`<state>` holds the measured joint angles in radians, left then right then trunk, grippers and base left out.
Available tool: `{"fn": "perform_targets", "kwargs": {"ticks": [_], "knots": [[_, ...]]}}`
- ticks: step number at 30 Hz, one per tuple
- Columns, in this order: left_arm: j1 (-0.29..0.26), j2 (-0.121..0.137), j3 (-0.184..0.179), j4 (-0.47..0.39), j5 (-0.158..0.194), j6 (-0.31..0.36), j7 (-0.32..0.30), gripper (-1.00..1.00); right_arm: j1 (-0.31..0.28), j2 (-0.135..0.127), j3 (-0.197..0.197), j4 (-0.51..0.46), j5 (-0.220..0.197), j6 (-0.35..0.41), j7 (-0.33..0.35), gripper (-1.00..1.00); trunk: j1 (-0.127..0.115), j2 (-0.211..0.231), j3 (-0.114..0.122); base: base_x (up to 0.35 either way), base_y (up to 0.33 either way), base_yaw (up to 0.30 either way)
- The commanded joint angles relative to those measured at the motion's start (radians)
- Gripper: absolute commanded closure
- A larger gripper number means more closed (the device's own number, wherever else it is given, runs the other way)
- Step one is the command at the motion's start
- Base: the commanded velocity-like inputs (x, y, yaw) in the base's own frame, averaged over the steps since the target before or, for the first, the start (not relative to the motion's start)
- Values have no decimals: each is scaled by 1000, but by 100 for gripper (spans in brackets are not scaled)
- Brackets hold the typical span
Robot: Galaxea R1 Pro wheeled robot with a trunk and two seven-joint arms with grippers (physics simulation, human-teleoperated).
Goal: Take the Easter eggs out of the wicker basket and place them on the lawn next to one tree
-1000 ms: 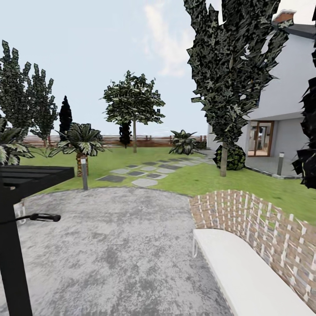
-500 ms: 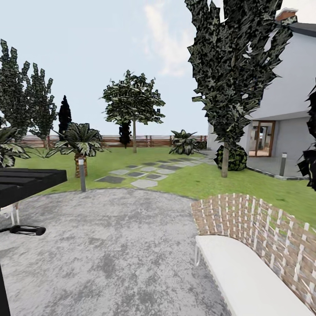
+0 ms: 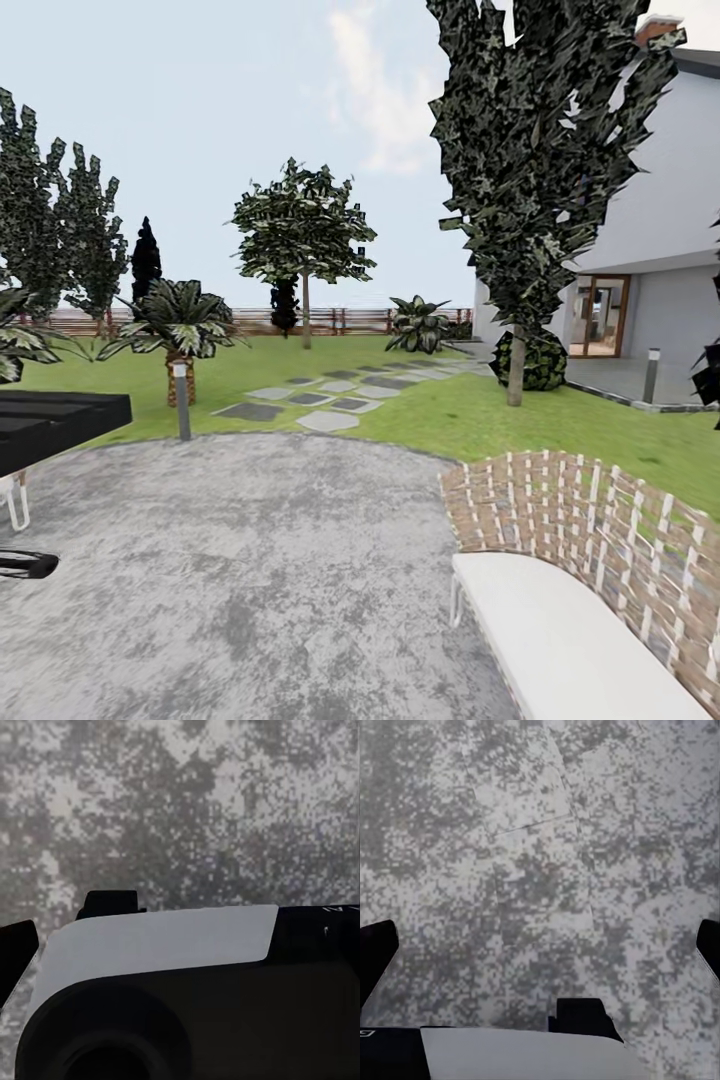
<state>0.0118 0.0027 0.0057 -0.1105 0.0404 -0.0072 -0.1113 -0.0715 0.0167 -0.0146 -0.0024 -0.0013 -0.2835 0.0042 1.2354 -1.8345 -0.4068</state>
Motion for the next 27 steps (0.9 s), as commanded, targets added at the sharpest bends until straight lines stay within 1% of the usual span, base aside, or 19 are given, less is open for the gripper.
{"fn": "perform_targets", "kwargs": {"ticks": [1,12,21,27], "knots": [[0,0,0,-1,4,-1,-4,-100,-1,0,-1,1,0,-3,0,-100,0,0,-1,253,0,0],[0,0,2,-1,4,-1,-4,-100,-1,0,-1,1,0,-3,0,-100,0,0,-1,253,0,1],[0,0,2,-1,4,-1,-4,-100,-1,0,-1,1,0,-3,0,-100,0,0,-1,253,0,68],[0,0,2,-1,4,-1,-4,-100,-1,0,-1,1,0,-3,0,-100,0,0,-1,252,0,8]]}}
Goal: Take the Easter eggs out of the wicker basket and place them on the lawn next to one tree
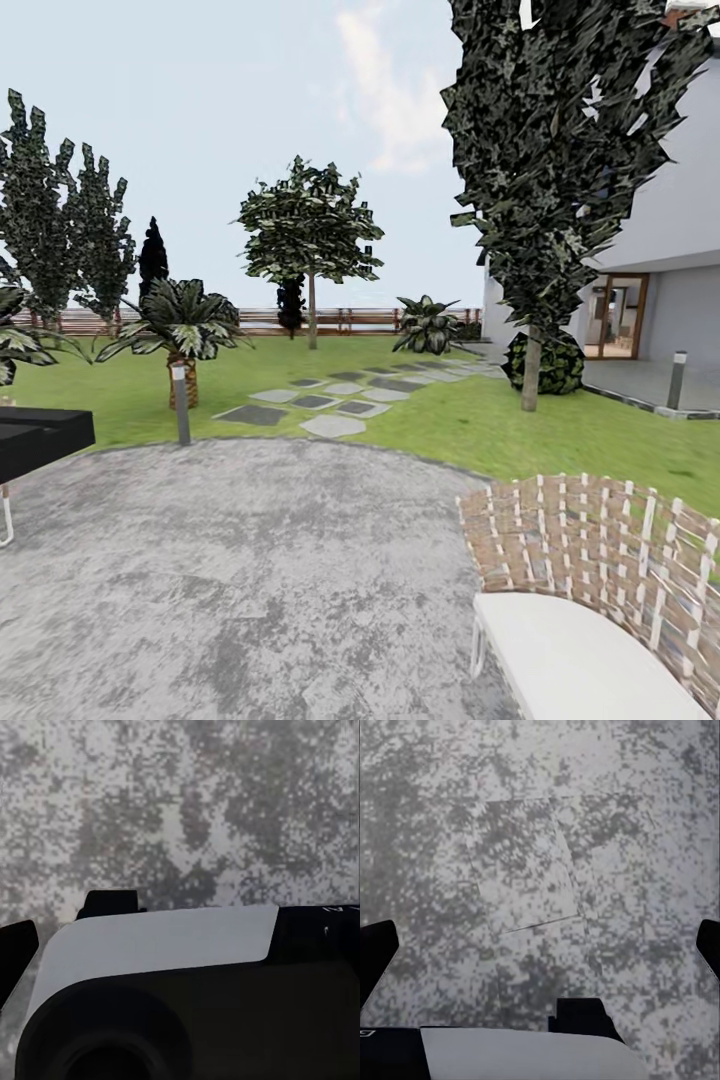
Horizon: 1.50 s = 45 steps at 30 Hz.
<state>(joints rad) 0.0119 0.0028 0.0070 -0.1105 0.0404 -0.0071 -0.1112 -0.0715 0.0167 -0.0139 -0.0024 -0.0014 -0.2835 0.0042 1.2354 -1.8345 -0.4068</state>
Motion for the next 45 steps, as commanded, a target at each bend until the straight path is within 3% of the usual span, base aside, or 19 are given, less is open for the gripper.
{"fn": "perform_targets", "kwargs": {"ticks": [1,45], "knots": [[0,0,1,-1,4,-1,-4,-100,-1,0,-2,1,0,-3,0,-100,0,0,-1,252,0,61],[0,0,1,-1,5,-1,-1,-100,-1,0,-2,1,-1,-3,0,-100,0,0,-1,250,0,91]]}}
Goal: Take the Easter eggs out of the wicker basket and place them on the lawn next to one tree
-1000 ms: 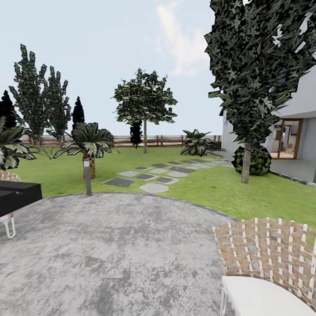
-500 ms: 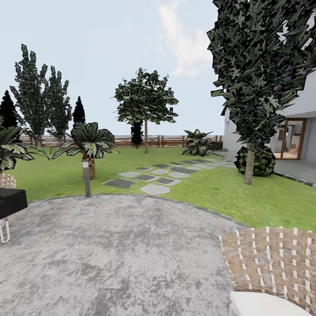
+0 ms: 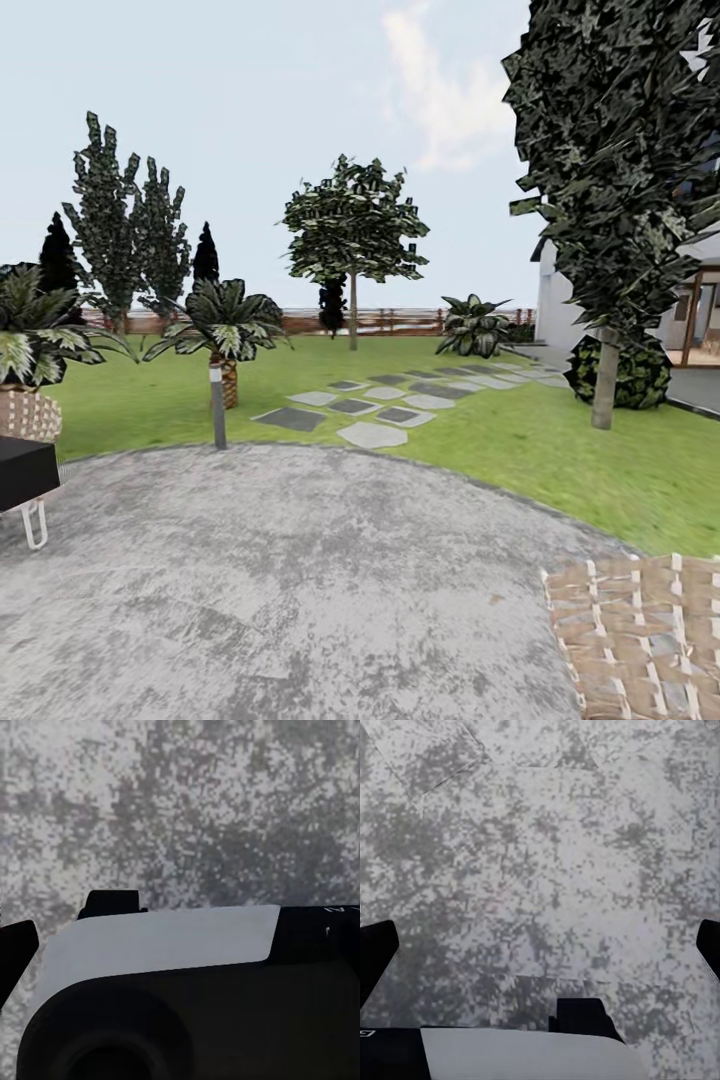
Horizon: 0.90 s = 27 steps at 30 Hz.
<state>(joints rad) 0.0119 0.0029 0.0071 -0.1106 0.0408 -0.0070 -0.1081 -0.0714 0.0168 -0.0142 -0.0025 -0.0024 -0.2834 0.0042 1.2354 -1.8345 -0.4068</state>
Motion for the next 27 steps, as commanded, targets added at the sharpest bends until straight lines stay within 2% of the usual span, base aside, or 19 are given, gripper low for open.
{"fn": "perform_targets", "kwargs": {"ticks": [1,11,27], "knots": [[0,0,1,-1,4,-1,-4,-100,-1,0,-1,1,0,-3,0,-100,0,0,-1,237,0,145],[0,0,1,-1,4,-1,-4,-100,-1,0,-2,1,0,-3,0,-100,0,0,-1,235,0,170],[0,0,1,-1,4,-1,-4,-100,-1,0,-2,1,0,-3,0,-100,0,0,-1,235,0,253]]}}
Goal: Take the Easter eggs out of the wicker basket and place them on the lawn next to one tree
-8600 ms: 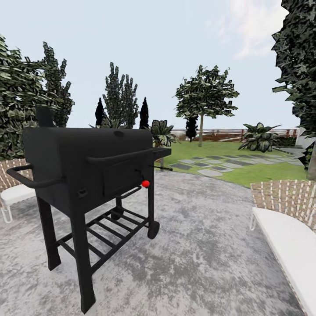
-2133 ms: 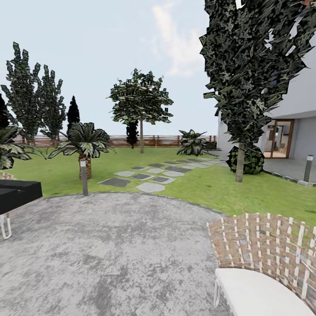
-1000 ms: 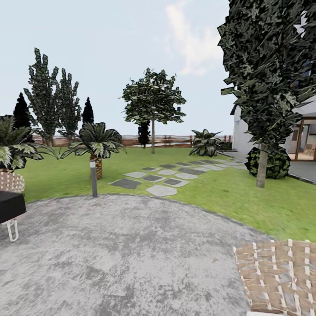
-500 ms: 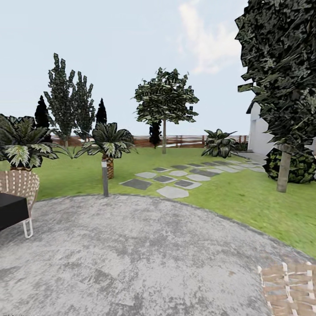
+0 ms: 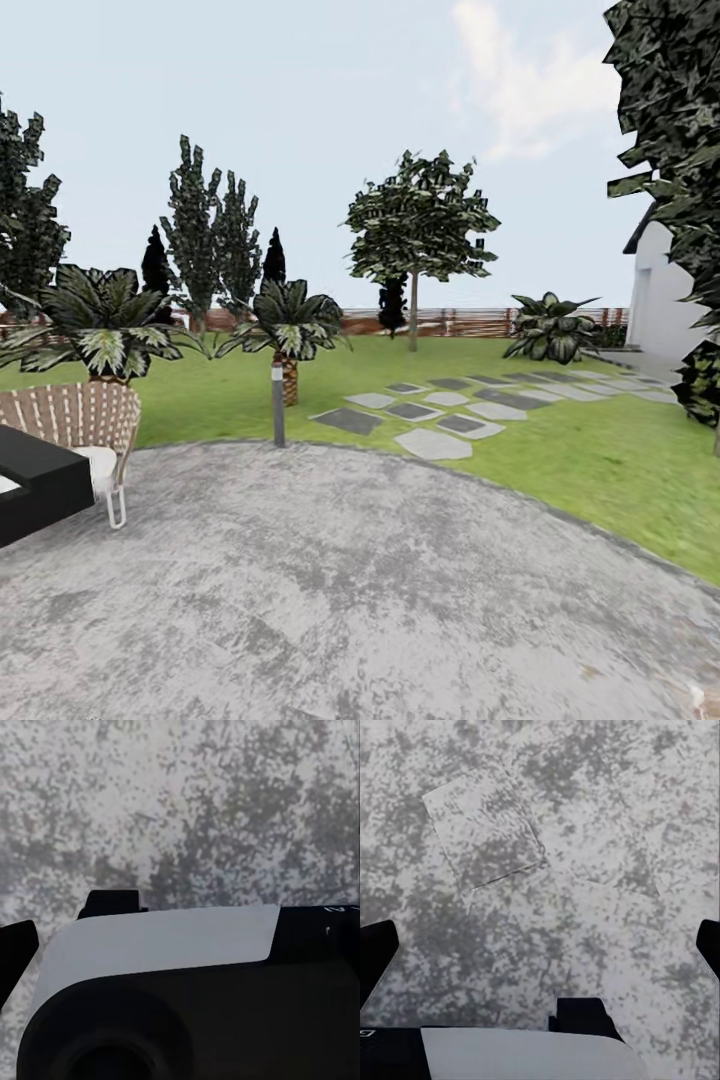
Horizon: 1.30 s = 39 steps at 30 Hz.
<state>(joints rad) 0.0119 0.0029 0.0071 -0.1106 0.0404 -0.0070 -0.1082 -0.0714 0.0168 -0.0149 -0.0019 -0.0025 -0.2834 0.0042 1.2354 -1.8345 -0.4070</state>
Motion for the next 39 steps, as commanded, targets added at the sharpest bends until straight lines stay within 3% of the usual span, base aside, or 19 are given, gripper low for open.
{"fn": "perform_targets", "kwargs": {"ticks": [1,39], "knots": [[0,0,1,-1,4,-1,-4,-100,-1,0,-2,1,0,-3,0,-100,0,0,-1,235,0,245],[0,0,1,-1,4,-1,-4,-100,-1,-1,-2,0,-1,-3,0,-100,0,0,-47,236,0,187]]}}
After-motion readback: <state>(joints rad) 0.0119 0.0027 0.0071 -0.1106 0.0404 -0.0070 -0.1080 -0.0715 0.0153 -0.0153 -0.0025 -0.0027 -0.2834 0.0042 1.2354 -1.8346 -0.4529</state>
